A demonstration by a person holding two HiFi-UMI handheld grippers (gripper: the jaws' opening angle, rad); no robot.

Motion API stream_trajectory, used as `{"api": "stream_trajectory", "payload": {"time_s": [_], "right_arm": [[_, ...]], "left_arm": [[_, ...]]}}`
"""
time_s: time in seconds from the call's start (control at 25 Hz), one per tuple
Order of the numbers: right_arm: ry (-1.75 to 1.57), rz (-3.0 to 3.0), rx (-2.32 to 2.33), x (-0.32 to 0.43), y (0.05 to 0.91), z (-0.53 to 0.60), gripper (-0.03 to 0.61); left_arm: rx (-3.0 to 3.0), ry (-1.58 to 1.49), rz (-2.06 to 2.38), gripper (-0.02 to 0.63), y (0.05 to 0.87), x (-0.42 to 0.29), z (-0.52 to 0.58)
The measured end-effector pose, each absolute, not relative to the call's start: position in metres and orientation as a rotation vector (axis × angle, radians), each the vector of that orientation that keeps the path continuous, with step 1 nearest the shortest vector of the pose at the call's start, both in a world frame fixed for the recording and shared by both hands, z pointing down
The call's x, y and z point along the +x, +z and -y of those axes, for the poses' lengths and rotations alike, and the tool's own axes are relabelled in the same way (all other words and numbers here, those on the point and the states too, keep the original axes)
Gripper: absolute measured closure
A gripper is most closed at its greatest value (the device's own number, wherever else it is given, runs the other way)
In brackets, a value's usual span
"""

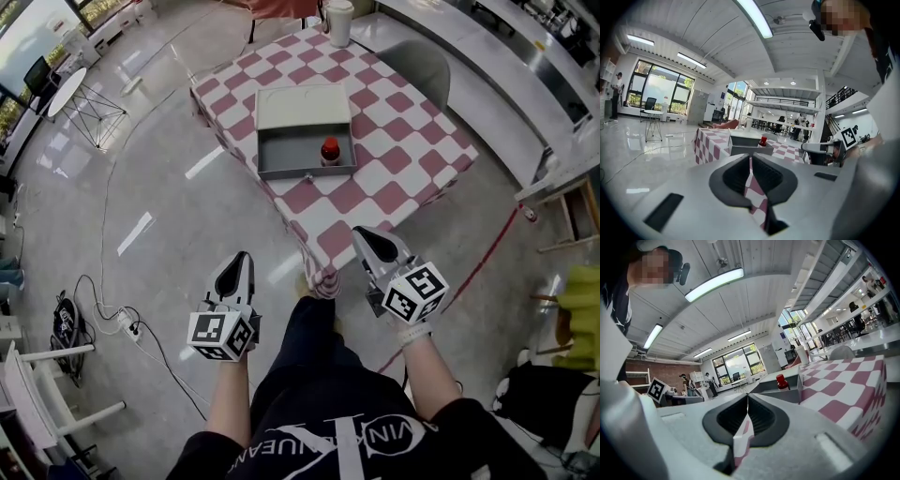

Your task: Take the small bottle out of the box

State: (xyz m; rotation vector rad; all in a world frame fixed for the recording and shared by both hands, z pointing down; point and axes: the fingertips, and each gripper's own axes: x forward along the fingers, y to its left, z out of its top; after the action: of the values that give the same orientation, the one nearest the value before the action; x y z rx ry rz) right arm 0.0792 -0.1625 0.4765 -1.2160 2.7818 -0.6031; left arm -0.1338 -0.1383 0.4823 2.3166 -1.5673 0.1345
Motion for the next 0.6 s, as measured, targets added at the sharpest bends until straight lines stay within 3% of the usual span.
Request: {"api": "stream_trajectory", "payload": {"time_s": [0.6], "right_arm": [[-0.483,-2.891,-1.279,0.074,0.464,0.251,0.572]], "left_arm": [[2.361,0.045,1.485,0.592,0.479,-0.114,0.240]]}}
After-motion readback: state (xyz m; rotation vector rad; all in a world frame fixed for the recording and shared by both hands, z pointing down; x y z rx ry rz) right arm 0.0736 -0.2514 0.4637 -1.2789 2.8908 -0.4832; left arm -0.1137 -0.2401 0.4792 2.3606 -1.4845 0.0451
